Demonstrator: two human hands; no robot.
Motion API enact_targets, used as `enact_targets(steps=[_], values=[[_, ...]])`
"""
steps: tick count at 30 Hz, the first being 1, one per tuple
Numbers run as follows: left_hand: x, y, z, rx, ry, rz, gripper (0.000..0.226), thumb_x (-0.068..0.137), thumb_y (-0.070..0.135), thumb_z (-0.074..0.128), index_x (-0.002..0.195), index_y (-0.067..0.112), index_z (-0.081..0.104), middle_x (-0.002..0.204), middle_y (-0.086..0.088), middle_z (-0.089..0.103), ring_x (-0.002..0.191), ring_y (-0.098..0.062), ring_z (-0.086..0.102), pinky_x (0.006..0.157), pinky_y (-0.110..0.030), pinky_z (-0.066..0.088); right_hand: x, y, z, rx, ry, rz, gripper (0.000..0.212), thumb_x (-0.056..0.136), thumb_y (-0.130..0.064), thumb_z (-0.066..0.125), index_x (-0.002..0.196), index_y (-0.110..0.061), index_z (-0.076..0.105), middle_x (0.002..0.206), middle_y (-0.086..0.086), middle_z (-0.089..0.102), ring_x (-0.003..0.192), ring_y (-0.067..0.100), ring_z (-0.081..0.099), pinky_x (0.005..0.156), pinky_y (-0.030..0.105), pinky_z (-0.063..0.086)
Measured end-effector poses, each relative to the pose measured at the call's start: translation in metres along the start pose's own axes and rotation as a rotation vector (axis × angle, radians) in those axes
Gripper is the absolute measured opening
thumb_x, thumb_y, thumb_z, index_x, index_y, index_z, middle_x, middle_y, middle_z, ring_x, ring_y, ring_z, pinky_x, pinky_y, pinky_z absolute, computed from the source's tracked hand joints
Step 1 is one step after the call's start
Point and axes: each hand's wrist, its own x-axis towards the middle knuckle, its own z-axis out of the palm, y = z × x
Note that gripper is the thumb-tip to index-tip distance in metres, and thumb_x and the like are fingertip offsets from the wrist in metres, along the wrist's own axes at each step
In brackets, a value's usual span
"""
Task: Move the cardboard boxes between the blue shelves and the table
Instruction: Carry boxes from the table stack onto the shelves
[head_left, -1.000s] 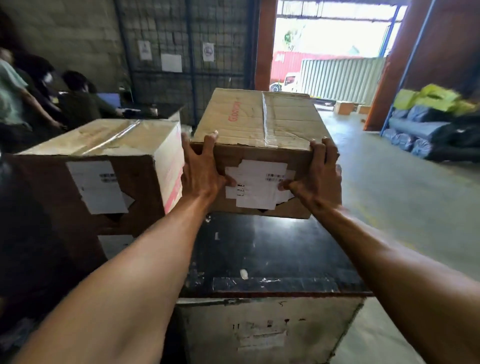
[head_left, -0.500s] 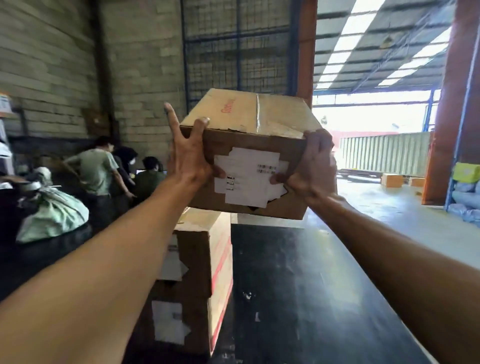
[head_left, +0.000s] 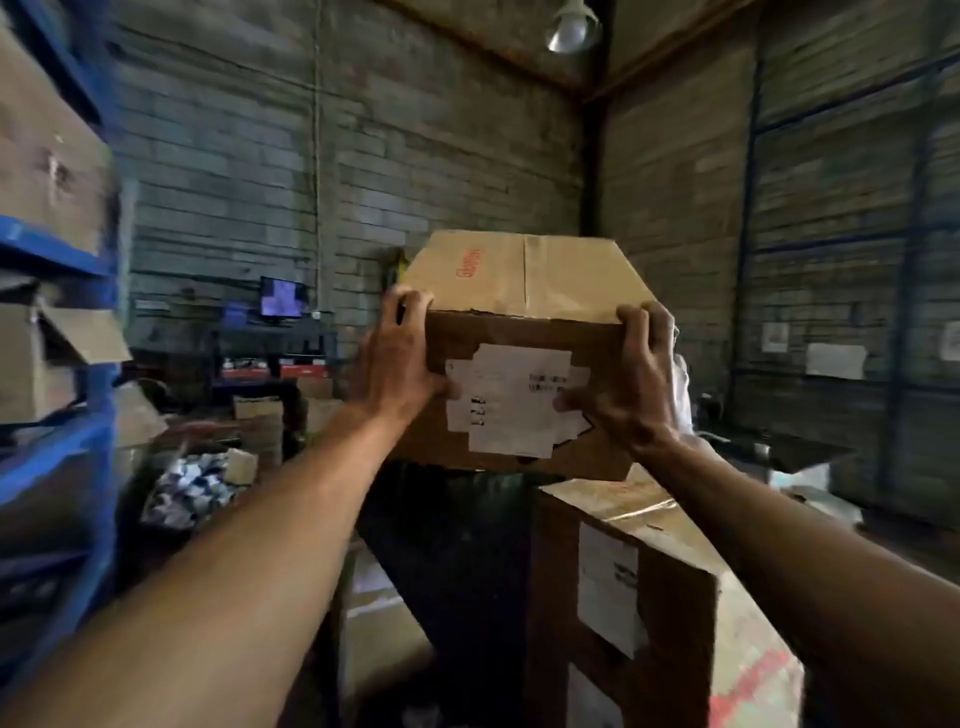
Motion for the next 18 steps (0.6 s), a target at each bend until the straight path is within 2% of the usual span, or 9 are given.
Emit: enact_targets(steps=[3, 8, 12, 16, 18], values=[[-0.026, -0.017, -0.021, 0.142, 0.054, -0.095, 0.105, 0.047, 0.034, 0.094, 0.135, 0.020, 0.038, 0.140, -0.006, 0.036, 0.107, -0.039, 0.055, 0.079, -0.051, 0.052, -0.003, -0.013, 0.024, 0.132, -0.088, -0.084, 0.103, 0.057, -0.043, 0.092, 0.136, -0.017, 0.031, 0.148, 0.007, 0.021, 0.127, 0.041, 0.037, 0.098, 0.060, 0.042], [-0.085, -0.015, -0.076, 0.305, 0.087, -0.316, 0.111, 0.042, 0.027, 0.096, 0.138, 0.015, 0.042, 0.142, -0.006, 0.038, 0.119, -0.032, 0.049, 0.091, -0.045, 0.044, -0.028, -0.051, 0.051, 0.328, -0.203, -0.209, 0.106, 0.050, -0.046, 0.093, 0.132, -0.017, 0.032, 0.148, 0.009, 0.024, 0.126, 0.036, 0.038, 0.098, 0.056, 0.043], [-0.131, 0.002, -0.130, 0.476, 0.059, -0.437, 0.109, 0.043, 0.030, 0.096, 0.136, 0.016, 0.042, 0.142, -0.004, 0.036, 0.118, -0.032, 0.050, 0.094, -0.046, 0.045, -0.064, -0.082, 0.048, 0.462, -0.285, -0.247, 0.108, 0.049, -0.047, 0.093, 0.133, -0.016, 0.033, 0.147, 0.008, 0.025, 0.121, 0.038, 0.042, 0.096, 0.055, 0.046], [-0.171, 0.021, -0.184, 0.601, 0.049, -0.503, 0.110, 0.042, 0.033, 0.096, 0.135, 0.019, 0.039, 0.144, 0.000, 0.030, 0.115, -0.033, 0.053, 0.088, -0.050, 0.051, -0.097, -0.113, 0.031, 0.590, -0.357, -0.277, 0.109, 0.051, -0.048, 0.093, 0.135, -0.017, 0.031, 0.147, 0.005, 0.022, 0.118, 0.040, 0.045, 0.096, 0.052, 0.047], [-0.187, 0.035, -0.210, 0.667, 0.043, -0.535, 0.111, 0.044, 0.034, 0.096, 0.137, 0.019, 0.037, 0.146, 0.001, 0.029, 0.116, -0.033, 0.052, 0.090, -0.050, 0.050, -0.109, -0.128, 0.019, 0.646, -0.384, -0.294, 0.109, 0.051, -0.047, 0.093, 0.136, -0.017, 0.031, 0.147, 0.005, 0.022, 0.119, 0.039, 0.045, 0.097, 0.051, 0.046]])
